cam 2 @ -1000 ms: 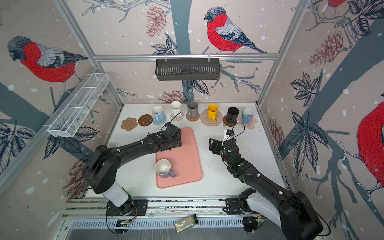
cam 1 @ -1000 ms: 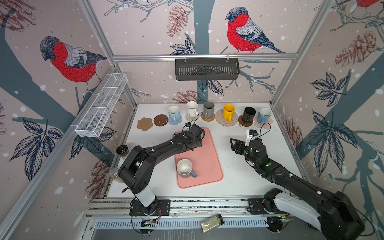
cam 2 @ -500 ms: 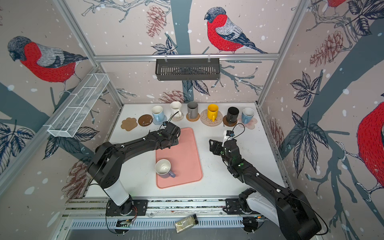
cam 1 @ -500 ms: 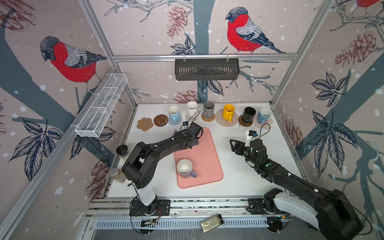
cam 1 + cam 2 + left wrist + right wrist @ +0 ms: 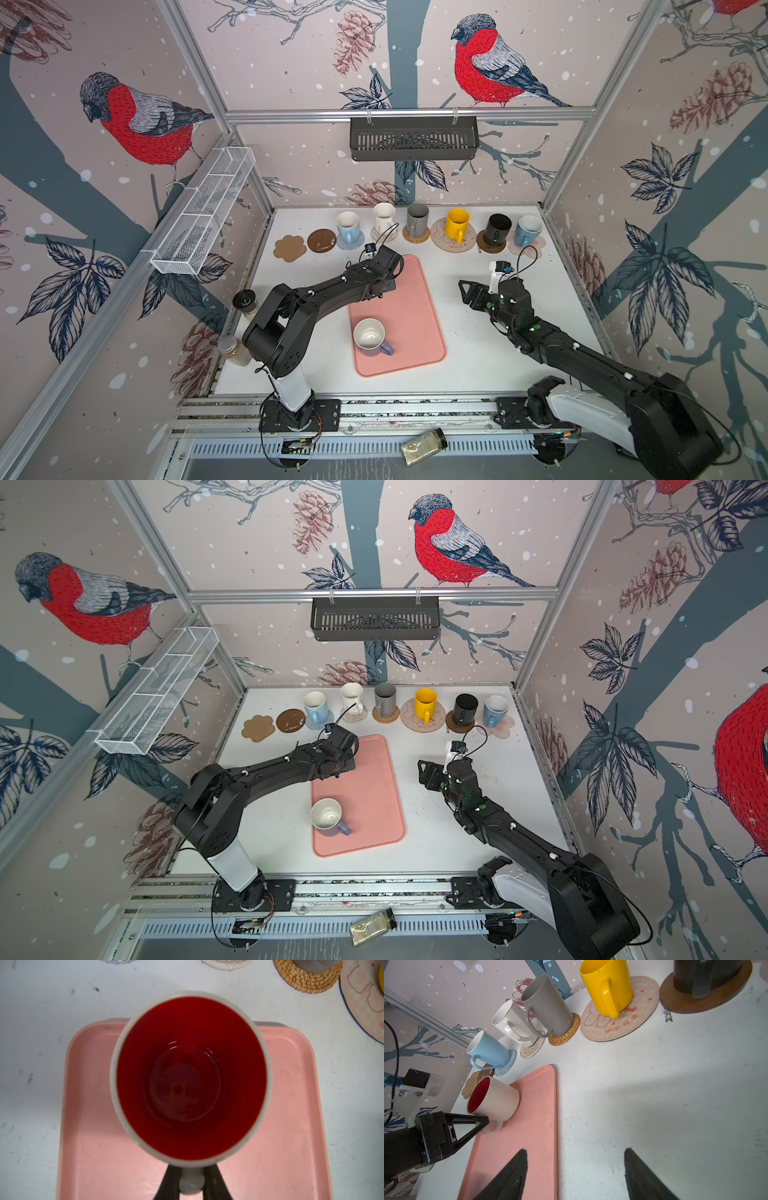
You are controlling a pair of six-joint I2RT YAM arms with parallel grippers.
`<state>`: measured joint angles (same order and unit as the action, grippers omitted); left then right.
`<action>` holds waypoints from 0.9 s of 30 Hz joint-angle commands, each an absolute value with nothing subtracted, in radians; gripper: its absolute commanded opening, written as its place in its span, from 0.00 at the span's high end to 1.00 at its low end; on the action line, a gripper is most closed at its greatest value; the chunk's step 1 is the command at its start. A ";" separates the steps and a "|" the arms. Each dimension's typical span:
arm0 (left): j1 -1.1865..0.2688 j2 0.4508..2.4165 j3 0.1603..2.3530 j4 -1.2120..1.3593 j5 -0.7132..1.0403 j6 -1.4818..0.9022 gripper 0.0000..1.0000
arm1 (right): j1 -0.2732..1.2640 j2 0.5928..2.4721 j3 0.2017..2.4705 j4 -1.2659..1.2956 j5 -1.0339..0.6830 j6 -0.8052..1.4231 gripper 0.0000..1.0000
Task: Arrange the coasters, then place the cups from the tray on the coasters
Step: 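Lift the red-lined mug with the left gripper toward the coasters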
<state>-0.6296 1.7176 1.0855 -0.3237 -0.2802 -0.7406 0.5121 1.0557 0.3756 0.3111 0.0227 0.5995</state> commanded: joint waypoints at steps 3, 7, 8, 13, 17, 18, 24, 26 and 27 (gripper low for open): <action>-0.626 1.672 1.087 -0.346 -0.286 -0.729 0.95 | 0.510 1.064 0.383 0.350 0.019 0.581 0.27; -0.626 1.622 1.107 -0.388 -0.301 -0.712 1.00 | 0.510 1.066 0.385 0.349 0.021 0.577 0.27; -0.626 1.606 1.112 -0.403 -0.311 -0.709 1.00 | 0.510 1.066 0.385 0.349 0.021 0.577 0.27; -0.589 1.510 1.113 -0.458 -0.318 -0.695 1.00 | 0.511 1.061 0.379 0.350 0.021 0.579 0.27; -0.510 1.417 1.114 -0.495 -0.317 -0.649 1.00 | 0.510 1.062 0.373 0.359 0.011 0.580 0.27; -0.490 1.399 1.114 -0.498 -0.309 -0.631 1.00 | 0.510 1.064 0.372 0.361 0.007 0.578 0.27; -0.314 1.348 1.177 -0.550 -0.262 -0.523 1.00 | 0.512 1.068 0.371 0.373 -0.014 0.573 0.27; -0.259 1.366 1.206 -0.559 -0.238 -0.470 1.00 | 0.510 1.065 0.370 0.373 -0.016 0.571 0.27; -0.236 1.372 1.211 -0.556 -0.221 -0.457 1.00 | 0.511 1.064 0.370 0.375 -0.017 0.569 0.27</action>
<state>-0.2768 1.3628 1.1858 -0.5648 -0.2523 -0.5465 0.5106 1.0657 0.3717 0.3431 -0.0048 0.5930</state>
